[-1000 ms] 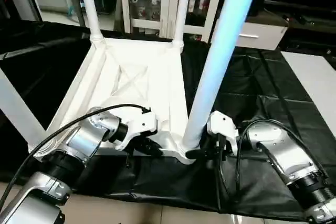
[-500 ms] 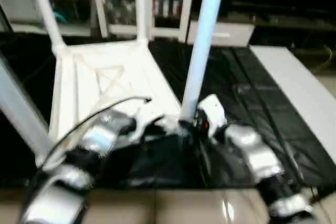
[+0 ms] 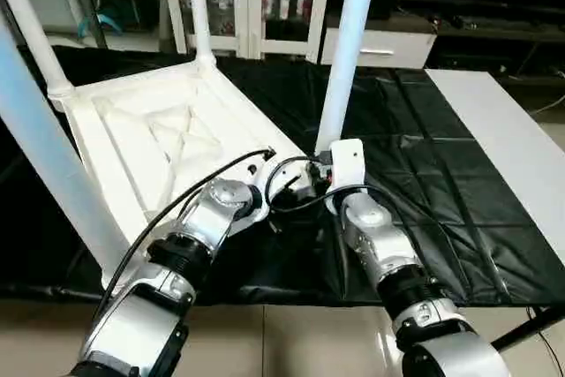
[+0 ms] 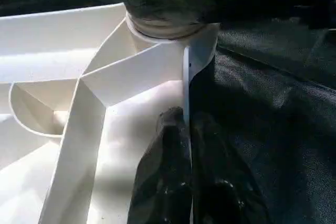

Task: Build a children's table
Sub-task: Rotate leg to tighten

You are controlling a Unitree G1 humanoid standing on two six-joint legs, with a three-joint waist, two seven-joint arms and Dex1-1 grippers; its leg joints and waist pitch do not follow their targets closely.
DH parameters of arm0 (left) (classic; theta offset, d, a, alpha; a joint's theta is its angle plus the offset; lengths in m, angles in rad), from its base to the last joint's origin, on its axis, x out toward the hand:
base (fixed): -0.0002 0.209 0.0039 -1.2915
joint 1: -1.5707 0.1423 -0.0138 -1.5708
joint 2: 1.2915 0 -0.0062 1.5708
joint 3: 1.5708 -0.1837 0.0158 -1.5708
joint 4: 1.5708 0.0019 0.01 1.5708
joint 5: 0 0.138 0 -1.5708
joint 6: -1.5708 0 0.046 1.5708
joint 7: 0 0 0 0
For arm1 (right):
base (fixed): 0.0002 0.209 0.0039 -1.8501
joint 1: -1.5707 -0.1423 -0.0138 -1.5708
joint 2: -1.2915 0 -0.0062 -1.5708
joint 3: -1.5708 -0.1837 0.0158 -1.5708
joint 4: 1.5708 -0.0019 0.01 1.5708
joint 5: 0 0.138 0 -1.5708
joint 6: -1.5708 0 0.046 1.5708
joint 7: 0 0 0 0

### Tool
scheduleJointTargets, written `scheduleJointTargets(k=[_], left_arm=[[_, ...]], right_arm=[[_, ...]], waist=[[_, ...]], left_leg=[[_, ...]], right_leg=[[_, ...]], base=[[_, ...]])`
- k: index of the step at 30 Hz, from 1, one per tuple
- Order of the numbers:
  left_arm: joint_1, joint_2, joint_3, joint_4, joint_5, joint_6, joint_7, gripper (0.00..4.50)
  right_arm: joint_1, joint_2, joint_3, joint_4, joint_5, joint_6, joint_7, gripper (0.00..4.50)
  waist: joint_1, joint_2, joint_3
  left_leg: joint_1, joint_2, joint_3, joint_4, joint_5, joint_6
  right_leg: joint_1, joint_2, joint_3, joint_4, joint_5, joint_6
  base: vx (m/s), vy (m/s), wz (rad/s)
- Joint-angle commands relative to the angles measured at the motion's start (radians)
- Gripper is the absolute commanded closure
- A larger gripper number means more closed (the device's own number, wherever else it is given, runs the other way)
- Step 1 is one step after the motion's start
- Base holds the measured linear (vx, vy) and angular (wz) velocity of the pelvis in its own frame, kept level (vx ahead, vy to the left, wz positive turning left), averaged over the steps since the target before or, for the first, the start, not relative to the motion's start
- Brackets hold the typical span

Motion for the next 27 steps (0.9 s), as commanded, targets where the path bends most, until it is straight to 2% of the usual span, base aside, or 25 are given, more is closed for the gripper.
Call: scheduleJointTargets(k=[1, 3, 6, 7, 9, 10, 11, 12, 13, 14, 16, 18, 19, 21, 23, 25, 27], left_arm=[[0.01, 0.0, 0.002, 0.023, 0.015, -0.012, 0.036, 4.5], [0.026, 0.02, -0.009, 0.008, 0.012, -0.006, -0.01, 4.5], [0.038, 0.035, -0.018, -0.006, 0.009, -0.005, -0.046, 4.5], [0.052, 0.048, -0.022, -0.024, -0.006, 0.01, -0.098, 4.5], [0.082, 0.089, -0.056, -0.071, -0.017, 0.021, -0.224, 4.5], [0.106, 0.129, -0.094, -0.11, -0.019, 0.039, -0.322, 4.5], [0.118, 0.148, -0.111, -0.129, -0.02, 0.056, -0.367, 4.5], [0.118, 0.148, -0.111, -0.129, -0.02, 0.056, -0.367, 4.5], [0.122, 0.156, -0.12, -0.136, -0.02, 0.05, -0.387, 4.5], [0.139, 0.192, -0.15, -0.172, -0.025, 0.063, -0.468, 4.5], [0.146, 0.206, -0.162, -0.186, -0.025, 0.065, -0.498, 4.5], [0.157, 0.233, -0.181, -0.21, -0.026, 0.067, -0.552, 4.5], [0.172, 0.27, -0.203, -0.252, -0.036, 0.084, -0.627, 4.5], [0.182, 0.294, -0.215, -0.278, -0.042, 0.078, -0.673, 4.5], [0.193, 0.326, -0.231, -0.315, -0.053, 0.084, -0.738, 4.5], [0.198, 0.347, -0.244, -0.334, -0.053, 0.094, -0.775, 4.5], [0.2, 0.369, -0.259, -0.356, -0.051, 0.101, -0.811, 4.5]], right_arm=[[0.008, 0.03, 0.038, -0.01, 0.019, -0.018, 0.096, 2.43], [0.021, 0.008, 0.023, -0.051, 0.059, -0.012, 0.172, 1.8], [0.034, -0.015, 0.032, -0.083, 0.07, -0.01, 0.231, 1.71], [0.051, -0.046, 0.046, -0.124, 0.082, 0.005, 0.301, 1.46], [0.086, -0.129, 0.077, -0.208, 0.103, 0.031, 0.452, 1.32], [0.111, -0.2, 0.105, -0.267, 0.112, 0.042, 0.572, 1.32], [0.123, -0.236, 0.121, -0.294, 0.114, 0.045, 0.628, 1.14], [0.123, -0.236, 0.121, -0.294, 0.114, 0.045, 0.628, 1.02], [0.128, -0.251, 0.129, -0.304, 0.114, 0.041, 0.653, 0.94], [0.149, -0.312, 0.15, -0.344, 0.128, 0.047, 0.758, 0.88], [0.158, -0.334, 0.155, -0.359, 0.131, 0.046, 0.798, 0.71], [0.174, -0.376, 0.167, -0.386, 0.136, 0.047, 0.868, 0.59], [0.194, -0.429, 0.184, -0.425, 0.155, 0.072, 0.952, 0.48], [0.202, -0.453, 0.193, -0.444, 0.167, 0.086, 0.993, 0.34], [0.21, -0.481, 0.208, -0.462, 0.176, 0.101, 1.05, 0.08], [0.211, -0.494, 0.222, -0.464, 0.166, 0.098, 1.076, 0.03], [0.213, -0.511, 0.244, -0.474, 0.16, 0.101, 1.112, 0.03]], waist=[[0.009, -0.002, -0.038], [0.008, 0.001, -0.036], [0.008, -0.001, -0.037], [0.009, 0.001, -0.038], [0.013, -0.003, -0.039], [0.015, 0.003, -0.042], [0.015, 0.003, -0.043], [0.016, 0.007, -0.046], [0.016, 0.008, -0.046], [0.025, 0.014, -0.048], [0.028, 0.009, -0.049], [0.029, 0.008, -0.049], [0.033, 0.005, -0.05], [0.037, 0.006, -0.047], [0.038, 0.006, -0.045], [0.039, 0.005, -0.04], [0.04, 0.005, -0.036]], left_leg=[[-0.004, 0.015, 0.011, -0.073, -0.237, 0.031], [-0.007, 0.015, 0.012, -0.076, -0.271, 0.03], [-0.014, 0.016, 0.012, -0.076, -0.238, 0.038], [-0.012, 0.016, 0.012, -0.076, -0.233, 0.038], [-0.015, 0.018, 0.015, -0.072, -0.182, 0.056], [-0.015, 0.02, 0.014, -0.069, -0.158, 0.068], [-0.016, 0.02, 0.015, -0.066, -0.142, 0.076], [-0.012, 0.022, 0.017, -0.061, -0.109, 0.083], [-0.011, 0.022, 0.019, -0.06, -0.096, 0.083], [-0.01, 0.02, 0.019, -0.059, -0.075, 0.072], [0.0, 0.021, 0.027, -0.053, -0.08, 0.08], [-0.003, 0.019, 0.029, -0.052, -0.061, 0.087], [0.001, 0.02, 0.029, -0.051, -0.054, 0.089], [0.0, 0.021, 0.031, -0.052, -0.066, 0.099], [0.004, 0.023, 0.033, -0.056, -0.108, 0.088], [0.006, 0.024, 0.035, -0.06, -0.155, 0.072], [0.013, 0.027, 0.036, -0.065, -0.204, 0.056]], right_leg=[[0.026, -0.04, 0.041, -0.092, -0.372, -0.109], [0.028, -0.041, 0.04, -0.094, -0.403, -0.115], [0.031, -0.041, 0.042, -0.09, -0.36, -0.119], [0.032, -0.042, 0.042, -0.089, -0.353, -0.124], [0.04, -0.037, 0.042, -0.081, -0.268, -0.144], [0.044, -0.038, 0.042, -0.073, -0.208, -0.16], [0.046, -0.038, 0.042, -0.069, -0.176, -0.168], [0.042, -0.035, 0.043, -0.061, -0.107, -0.194], [0.041, -0.034, 0.044, -0.057, -0.075, -0.208], [0.048, -0.028, 0.042, -0.05, -0.017, -0.224], [0.043, -0.024, 0.046, -0.047, 0.035, -0.244], [0.045, -0.023, 0.048, -0.041, 0.066, -0.259], [0.048, -0.022, 0.048, -0.04, 0.071, -0.258], [0.049, -0.022, 0.05, -0.042, 0.056, -0.254], [0.045, -0.025, 0.052, -0.046, -0.007, -0.254], [0.041, -0.027, 0.053, -0.052, -0.08, -0.245], [0.036, -0.029, 0.057, -0.061, -0.161, -0.231]], base=[[0.0, 0.0, 0.0], [0.0, 0.0, 0.0], [0.0, 0.0, 0.0], [0.0, 0.0, 0.0], [0.0, 0.0, 0.0], [0.061, 0.003, -0.03], [0.061, 0.003, -0.03], [0.068, 0.001, -0.05], [0.054, 0.0, -0.07], [0.054, 0.0, -0.07], [0.051, 0.011, -0.01], [0.026, 0.007, 0.01], [0.0, 0.0, 0.0], [0.0, 0.0, 0.0], [0.0, 0.0, 0.0], [0.0, 0.0, 0.0], [0.0, 0.0, 0.0]])
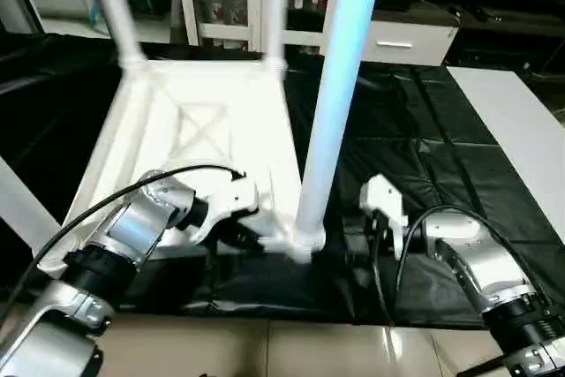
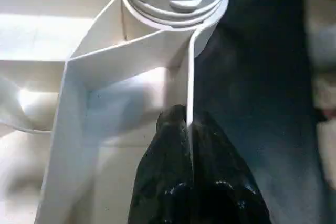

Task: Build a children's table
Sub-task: Rotate leg to tighten

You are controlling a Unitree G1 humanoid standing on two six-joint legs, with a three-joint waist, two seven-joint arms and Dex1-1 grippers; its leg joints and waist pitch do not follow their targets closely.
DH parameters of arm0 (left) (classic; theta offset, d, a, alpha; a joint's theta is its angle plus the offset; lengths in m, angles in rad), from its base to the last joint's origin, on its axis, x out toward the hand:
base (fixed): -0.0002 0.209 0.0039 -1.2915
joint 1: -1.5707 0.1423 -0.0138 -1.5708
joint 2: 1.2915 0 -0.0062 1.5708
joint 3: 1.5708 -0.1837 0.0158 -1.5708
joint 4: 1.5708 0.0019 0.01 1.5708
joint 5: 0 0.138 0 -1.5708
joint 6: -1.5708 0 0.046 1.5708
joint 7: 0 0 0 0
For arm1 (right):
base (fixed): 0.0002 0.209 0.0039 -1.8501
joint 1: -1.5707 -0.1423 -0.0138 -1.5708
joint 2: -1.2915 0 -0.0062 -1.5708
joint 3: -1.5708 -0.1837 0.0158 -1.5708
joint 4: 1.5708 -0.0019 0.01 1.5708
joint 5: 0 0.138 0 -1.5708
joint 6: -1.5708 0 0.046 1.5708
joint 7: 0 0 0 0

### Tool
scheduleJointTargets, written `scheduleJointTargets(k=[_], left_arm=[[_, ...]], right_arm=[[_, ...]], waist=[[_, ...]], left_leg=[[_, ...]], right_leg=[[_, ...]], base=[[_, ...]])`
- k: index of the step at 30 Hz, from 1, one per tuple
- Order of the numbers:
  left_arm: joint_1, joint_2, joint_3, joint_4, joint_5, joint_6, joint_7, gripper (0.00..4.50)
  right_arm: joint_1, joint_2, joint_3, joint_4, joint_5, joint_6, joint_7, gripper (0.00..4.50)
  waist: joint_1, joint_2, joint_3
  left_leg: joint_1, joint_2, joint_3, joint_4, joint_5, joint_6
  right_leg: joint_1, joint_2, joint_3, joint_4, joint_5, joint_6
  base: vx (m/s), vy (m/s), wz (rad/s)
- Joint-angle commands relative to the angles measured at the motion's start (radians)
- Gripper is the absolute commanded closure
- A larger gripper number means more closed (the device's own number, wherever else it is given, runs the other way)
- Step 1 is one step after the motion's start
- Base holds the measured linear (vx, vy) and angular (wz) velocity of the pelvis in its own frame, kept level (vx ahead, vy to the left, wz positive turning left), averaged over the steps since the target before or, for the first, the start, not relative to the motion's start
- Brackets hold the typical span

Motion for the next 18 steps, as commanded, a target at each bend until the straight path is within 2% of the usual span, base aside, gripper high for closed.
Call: scheduleJointTargets(k=[1, 2, 3, 10, 11, 14, 18], left_arm=[[0.055, -0.002, -0.124, 0.027, 0.032, 0.035, -0.084, 4.5], [0.057, 0.008, -0.128, 0.014, 0.036, 0.036, -0.095, 4.5], [0.058, 0.011, -0.129, 0.008, 0.037, 0.038, -0.094, 4.5], [0.061, 0.016, -0.131, -0.019, 0.038, 0.061, -0.099, 4.5], [0.059, 0.014, -0.13, -0.015, 0.041, 0.062, -0.094, 4.5], [0.056, 0.012, -0.13, -0.01, 0.045, 0.06, -0.09, 4.5], [0.057, 0.01, -0.131, -0.012, 0.047, 0.061, -0.082, 4.5]], right_arm=[[0.003, -0.02, 0.013, -0.029, -0.002, 0.007, 0.031, 0.03], [0.007, -0.03, 0.03, -0.042, -0.011, 0.011, 0.063, 0.03], [0.009, -0.036, 0.038, -0.05, -0.012, 0.014, 0.073, 0.03], [0.014, -0.027, 0.062, -0.058, -0.026, 0.009, 0.079, 0.03], [0.011, -0.024, 0.065, -0.052, -0.028, 0.007, 0.078, 0.03], [-0.003, -0.005, 0.062, -0.027, -0.036, 0.0, 0.052, 0.29], [-0.018, 0.015, 0.06, 0.005, -0.049, -0.011, 0.019, 0.6]], waist=[[-0.004, 0.003, -0.038], [-0.004, 0.0, -0.037], [-0.002, 0.002, -0.038], [-0.004, 0.0, -0.044], [-0.004, 0.002, -0.045], [-0.005, 0.001, -0.045], [-0.006, 0.002, -0.044]], left_leg=[[0.002, 0.011, 0.01, -0.068, -0.228, 0.035], [0.004, 0.011, 0.01, -0.07, -0.248, 0.027], [0.007, 0.012, 0.01, -0.069, -0.241, 0.027], [0.0, 0.008, 0.01, -0.063, -0.179, 0.037], [0.0, 0.007, 0.01, -0.063, -0.176, 0.037], [0.0, 0.006, 0.011, -0.062, -0.17, 0.039], [0.001, 0.007, 0.01, -0.065, -0.191, 0.027]], right_leg=[[0.035, -0.043, 0.038, -0.062, -0.178, -0.226], [0.034, -0.043, 0.041, -0.066, -0.209, -0.216], [0.033, -0.041, 0.042, -0.064, -0.194, -0.215], [0.038, -0.037, 0.04, -0.053, -0.105, -0.229], [0.038, -0.037, 0.04, -0.052, -0.096, -0.232], [0.039, -0.037, 0.039, -0.051, -0.082, -0.239], [0.038, -0.037, 0.04, -0.054, -0.12, -0.232]], base=[[0.0, 0.0, 0.0], [0.0, 0.0, 0.0], [0.0, 0.0, 0.0], [0.0, 0.0, 0.0], [0.0, 0.0, 0.0], [0.0, 0.0, 0.0], [0.0, 0.0, 0.0]])
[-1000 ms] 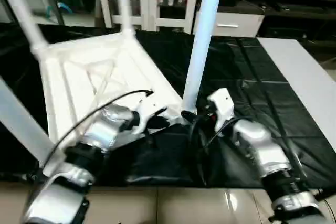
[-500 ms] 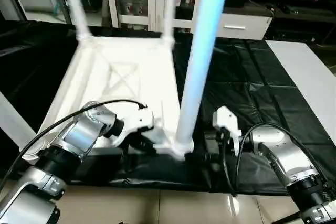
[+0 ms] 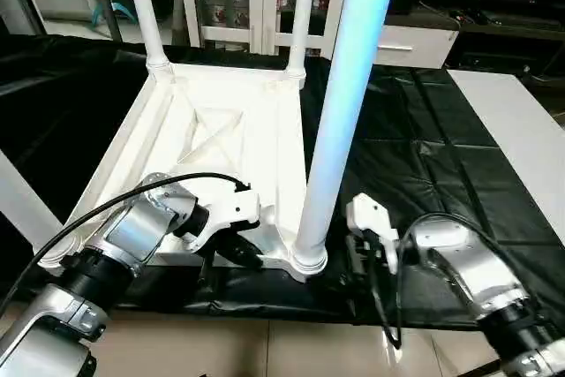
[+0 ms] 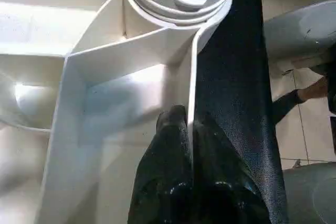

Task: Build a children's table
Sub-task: Rotate leg to tighten

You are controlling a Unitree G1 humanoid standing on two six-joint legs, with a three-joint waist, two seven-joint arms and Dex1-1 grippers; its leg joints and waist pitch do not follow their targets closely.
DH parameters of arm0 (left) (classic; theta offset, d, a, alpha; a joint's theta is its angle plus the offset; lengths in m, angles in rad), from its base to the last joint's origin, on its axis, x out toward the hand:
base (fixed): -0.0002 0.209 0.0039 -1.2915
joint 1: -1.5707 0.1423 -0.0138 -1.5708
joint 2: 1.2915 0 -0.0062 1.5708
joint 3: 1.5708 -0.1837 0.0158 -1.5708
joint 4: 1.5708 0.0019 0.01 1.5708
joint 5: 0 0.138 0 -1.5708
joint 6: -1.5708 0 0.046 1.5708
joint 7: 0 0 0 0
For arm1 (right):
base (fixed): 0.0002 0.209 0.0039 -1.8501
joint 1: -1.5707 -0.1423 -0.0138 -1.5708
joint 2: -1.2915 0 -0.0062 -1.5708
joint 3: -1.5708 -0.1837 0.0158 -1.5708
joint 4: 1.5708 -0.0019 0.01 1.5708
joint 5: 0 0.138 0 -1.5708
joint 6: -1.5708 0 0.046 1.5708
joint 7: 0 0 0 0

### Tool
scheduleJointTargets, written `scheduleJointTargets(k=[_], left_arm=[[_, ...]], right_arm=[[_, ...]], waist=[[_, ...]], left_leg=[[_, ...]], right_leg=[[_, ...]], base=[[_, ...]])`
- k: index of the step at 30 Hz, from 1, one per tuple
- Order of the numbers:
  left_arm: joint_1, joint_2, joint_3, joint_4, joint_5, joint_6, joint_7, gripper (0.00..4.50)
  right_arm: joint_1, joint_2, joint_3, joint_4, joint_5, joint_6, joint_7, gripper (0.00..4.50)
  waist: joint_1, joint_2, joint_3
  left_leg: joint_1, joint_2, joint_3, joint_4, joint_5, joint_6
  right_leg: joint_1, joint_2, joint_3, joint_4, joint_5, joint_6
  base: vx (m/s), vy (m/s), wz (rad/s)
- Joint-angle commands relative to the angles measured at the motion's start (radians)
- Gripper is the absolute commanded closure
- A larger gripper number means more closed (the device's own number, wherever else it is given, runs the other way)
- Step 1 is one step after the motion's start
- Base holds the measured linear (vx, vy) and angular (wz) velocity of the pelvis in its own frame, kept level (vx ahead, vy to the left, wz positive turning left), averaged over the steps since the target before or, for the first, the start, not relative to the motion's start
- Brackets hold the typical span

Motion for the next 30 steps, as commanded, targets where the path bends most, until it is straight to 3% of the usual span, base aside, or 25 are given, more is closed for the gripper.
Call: scheduleJointTargets(k=[1, 6, 10, 16, 21, 23, 24, 27, 30], left_arm=[[0.047, -0.007, -0.107, 0.043, 0.04, 0.033, -0.032, 4.5], [0.048, -0.007, -0.107, 0.043, 0.044, 0.034, -0.027, 4.5], [0.049, -0.007, -0.107, 0.045, 0.049, 0.033, -0.024, 4.5], [0.049, -0.007, -0.109, 0.044, 0.055, 0.035, -0.024, 4.5], [0.048, -0.015, -0.101, 0.053, 0.057, 0.038, -0.004, 4.5], [0.041, -0.037, -0.081, 0.078, 0.057, 0.041, 0.041, 4.5], [0.034, -0.057, -0.063, 0.1, 0.057, 0.035, 0.083, 4.5], [0.01, -0.107, -0.018, 0.161, 0.06, 0.025, 0.196, 4.5], [-0.02, -0.178, 0.032, 0.229, 0.063, 0.023, 0.338, 4.5]], right_arm=[[-0.016, 0.002, 0.0, 0.019, -0.014, -0.007, -0.012, 0.71], [-0.018, 0.009, 0.002, 0.02, -0.015, -0.005, -0.007, 1.12], [-0.022, 0.012, 0.005, 0.033, -0.027, -0.016, -0.006, 1.54], [-0.023, 0.015, 0.007, 0.047, -0.039, -0.027, -0.009, 1.75], [-0.028, 0.035, -0.011, 0.075, -0.045, -0.019, -0.053, 1.8], [-0.028, 0.059, -0.03, 0.096, -0.038, -0.01, -0.094, 1.81], [-0.026, 0.074, -0.037, 0.108, -0.041, -0.006, -0.128, 1.81], [-0.021, 0.108, -0.045, 0.14, -0.065, 0.002, -0.218, 1.83], [-0.024, 0.184, -0.078, 0.202, -0.094, 0.024, -0.406, 1.87]], waist=[[-0.006, 0.004, -0.042], [-0.005, 0.004, -0.044], [-0.005, 0.004, -0.043], [-0.006, 0.003, -0.044], [-0.007, 0.005, -0.042], [-0.009, 0.004, -0.038], [-0.009, 0.003, -0.035], [-0.01, 0.0, -0.031], [-0.017, -0.002, -0.028]], left_leg=[[-0.003, 0.007, 0.008, -0.066, -0.194, 0.026], [-0.003, 0.006, 0.008, -0.064, -0.182, 0.03], [-0.003, 0.006, 0.008, -0.066, -0.2, 0.027], [-0.003, 0.006, 0.008, -0.064, -0.193, 0.027], [-0.003, 0.007, 0.007, -0.067, -0.223, 0.02], [-0.002, 0.007, 0.007, -0.07, -0.257, 0.014], [0.001, 0.006, 0.006, -0.072, -0.299, 0.004], [0.005, 0.004, 0.003, -0.074, -0.348, -0.005], [0.007, 0.001, -0.007, -0.077, -0.4, -0.02]], right_leg=[[0.036, -0.037, 0.036, -0.055, -0.12, -0.232], [0.037, -0.036, 0.036, -0.052, -0.087, -0.235], [0.036, -0.037, 0.036, -0.055, -0.117, -0.231], [0.037, -0.036, 0.036, -0.052, -0.097, -0.234], [0.035, -0.037, 0.036, -0.057, -0.144, -0.225], [0.032, -0.037, 0.037, -0.064, -0.198, -0.215], [0.027, -0.039, 0.037, -0.074, -0.279, -0.196], [0.021, -0.041, 0.036, -0.087, -0.394, -0.16], [0.013, -0.048, 0.03, -0.107, -0.565, -0.092]], base=[[0.0, 0.0, 0.0], [0.0, 0.0, 0.0], [0.0, 0.0, 0.0], [0.0, 0.0, 0.0], [0.0, 0.0, 0.0], [0.0, 0.0, 0.0], [0.0, 0.0, 0.0], [-0.019, -0.003, 0.01], [-0.066, -0.007, -0.01]])
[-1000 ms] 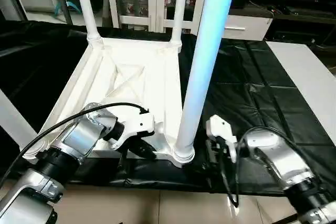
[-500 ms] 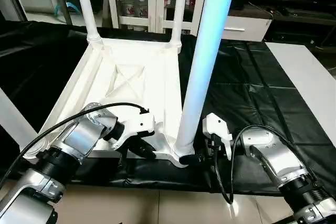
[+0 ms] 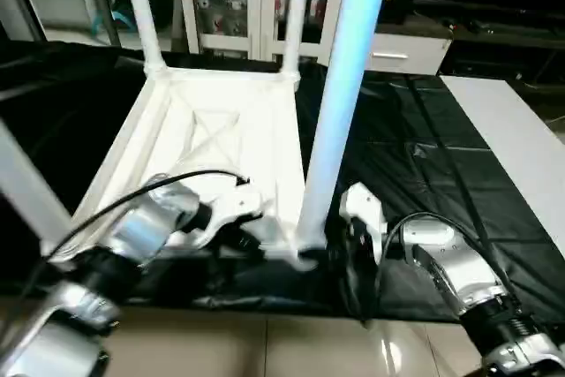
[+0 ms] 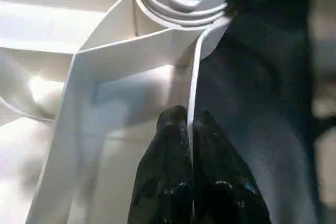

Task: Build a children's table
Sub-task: Rotate leg to tighten

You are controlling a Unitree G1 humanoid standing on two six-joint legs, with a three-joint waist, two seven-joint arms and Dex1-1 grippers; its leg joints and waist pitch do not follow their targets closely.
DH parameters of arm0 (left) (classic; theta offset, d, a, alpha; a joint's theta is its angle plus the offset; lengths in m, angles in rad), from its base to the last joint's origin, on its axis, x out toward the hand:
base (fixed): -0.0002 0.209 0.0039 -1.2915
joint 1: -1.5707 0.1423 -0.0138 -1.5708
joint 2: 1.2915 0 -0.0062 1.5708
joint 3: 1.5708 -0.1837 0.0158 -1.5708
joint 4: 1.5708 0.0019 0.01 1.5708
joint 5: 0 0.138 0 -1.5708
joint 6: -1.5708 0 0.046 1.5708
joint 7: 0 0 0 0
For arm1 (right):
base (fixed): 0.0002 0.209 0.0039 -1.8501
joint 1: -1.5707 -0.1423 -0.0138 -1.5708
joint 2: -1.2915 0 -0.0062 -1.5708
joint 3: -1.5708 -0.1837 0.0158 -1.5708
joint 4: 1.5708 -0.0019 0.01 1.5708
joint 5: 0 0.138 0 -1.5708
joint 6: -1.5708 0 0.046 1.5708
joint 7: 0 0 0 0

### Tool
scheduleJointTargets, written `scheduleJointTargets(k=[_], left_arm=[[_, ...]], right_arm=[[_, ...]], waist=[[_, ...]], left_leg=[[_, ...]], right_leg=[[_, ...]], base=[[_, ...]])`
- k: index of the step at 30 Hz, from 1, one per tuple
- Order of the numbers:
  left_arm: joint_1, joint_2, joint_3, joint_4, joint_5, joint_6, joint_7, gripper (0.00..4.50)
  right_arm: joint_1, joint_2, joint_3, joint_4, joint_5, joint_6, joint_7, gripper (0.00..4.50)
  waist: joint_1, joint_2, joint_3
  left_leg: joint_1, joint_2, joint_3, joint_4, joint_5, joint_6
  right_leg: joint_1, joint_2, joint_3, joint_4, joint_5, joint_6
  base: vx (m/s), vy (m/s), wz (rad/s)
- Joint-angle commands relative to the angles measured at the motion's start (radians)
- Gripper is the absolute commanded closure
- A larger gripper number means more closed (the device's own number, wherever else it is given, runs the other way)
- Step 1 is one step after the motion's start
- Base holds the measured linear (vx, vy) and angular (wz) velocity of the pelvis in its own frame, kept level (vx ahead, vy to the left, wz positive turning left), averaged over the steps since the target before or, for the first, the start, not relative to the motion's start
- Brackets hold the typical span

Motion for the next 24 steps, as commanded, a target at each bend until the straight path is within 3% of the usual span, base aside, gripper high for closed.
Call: scheduleJointTargets(k=[1, 2, 4, 5, 6, 9, 12, 15, 21, 22, 24], left_arm=[[0.018, -0.068, -0.013, 0.089, 0.018, 0.03, 0.135, 4.5], [0.007, -0.103, 0.008, 0.107, 0.017, 0.035, 0.202, 4.5], [-0.002, -0.129, 0.024, 0.119, 0.016, 0.039, 0.252, 4.5], [-0.007, -0.145, 0.033, 0.126, 0.015, 0.041, 0.283, 4.5], [-0.017, -0.172, 0.052, 0.144, 0.014, 0.033, 0.347, 4.5], [-0.038, -0.222, 0.073, 0.185, 0.029, 0.006, 0.458, 4.5], [-0.054, -0.253, 0.085, 0.222, 0.053, -0.022, 0.543, 4.5], [-0.064, -0.261, 0.083, 0.252, 0.07, -0.04, 0.584, 4.5], [-0.069, -0.247, 0.085, 0.285, 0.076, -0.064, 0.595, 4.5], [-0.068, -0.243, 0.085, 0.286, 0.077, -0.065, 0.592, 4.5], [-0.065, -0.235, 0.081, 0.284, 0.081, -0.064, 0.586, 4.5]], right_arm=[[-0.011, 0.055, 0.005, 0.053, -0.062, 0.027, -0.169, 1.87], [-0.017, 0.096, -0.021, 0.075, -0.066, 0.049, -0.265, 1.88], [-0.027, 0.126, -0.047, 0.098, -0.066, 0.061, -0.345, 1.88], [-0.034, 0.144, -0.063, 0.113, -0.066, 0.067, -0.394, 1.88], [-0.047, 0.173, -0.092, 0.138, -0.061, 0.072, -0.471, 1.88], [-0.074, 0.242, -0.162, 0.19, -0.047, 0.07, -0.653, 1.88], [-0.095, 0.296, -0.21, 0.231, -0.055, 0.056, -0.823, 1.88], [-0.114, 0.32, -0.205, 0.272, -0.099, 0.019, -0.917, 1.88], [-0.142, 0.324, -0.206, 0.296, -0.089, -0.077, -0.85, 1.89], [-0.141, 0.319, -0.201, 0.288, -0.09, -0.1, -0.83, 1.54], [-0.133, 0.306, -0.202, 0.261, -0.085, -0.138, -0.804, 1.54]], waist=[[-0.008, 0.003, -0.02], [-0.016, 0.001, -0.021], [-0.02, 0.0, -0.022], [-0.027, 0.006, -0.02], [-0.036, 0.011, -0.023], [-0.048, 0.01, -0.023], [-0.057, 0.015, -0.023], [-0.061, 0.013, -0.021], [-0.055, 0.009, -0.021], [-0.054, 0.008, -0.021], [-0.05, 0.005, -0.022]], left_leg=[[0.004, 0.0, -0.005, -0.076, -0.404, -0.022], [-0.003, -0.003, -0.011, -0.078, -0.413, -0.026], [-0.002, -0.004, -0.014, -0.077, -0.416, -0.028], [-0.004, -0.005, -0.019, -0.081, -0.439, -0.027], [-0.007, -0.006, -0.023, -0.084, -0.455, -0.024], [-0.003, -0.008, -0.035, -0.089, -0.48, -0.024], [-0.003, -0.008, -0.035, -0.092, -0.498, -0.009], [0.0, -0.008, -0.031, -0.094, -0.507, -0.007], [-0.006, -0.006, -0.021, -0.093, -0.449, 0.015], [-0.008, -0.005, -0.019, -0.093, -0.43, 0.017], [-0.009, -0.004, -0.014, -0.092, -0.402, 0.024]], right_leg=[[0.007, -0.048, 0.026, -0.113, -0.586, -0.086], [0.01, -0.047, 0.022, -0.115, -0.618, -0.065], [0.01, -0.049, 0.016, -0.121, -0.64, -0.05], [0.011, -0.049, 0.007, -0.129, -0.662, -0.035], [0.013, -0.05, 0.004, -0.132, -0.642, -0.039], [0.013, -0.047, -0.002, -0.137, -0.6, -0.045], [0.012, -0.044, -0.001, -0.138, -0.543, -0.064], [0.007, -0.043, 0.004, -0.137, -0.506, -0.079], [0.008, -0.048, 0.016, -0.131, -0.461, -0.095], [0.009, -0.048, 0.018, -0.128, -0.438, -0.105], [0.011, -0.048, 0.021, -0.123, -0.413, -0.116]], base=[[-0.069, -0.002, -0.06], [-0.069, -0.002, -0.06], [-0.067, 0.018, -0.11], [-0.065, 0.025, -0.13], [-0.051, 0.035, -0.14], [0.0, 0.0, 0.0], [0.0, 0.0, 0.0], [0.0, 0.0, 0.0], [0.0, 0.0, 0.0], [0.0, 0.0, 0.0], [0.0, 0.0, 0.0]])
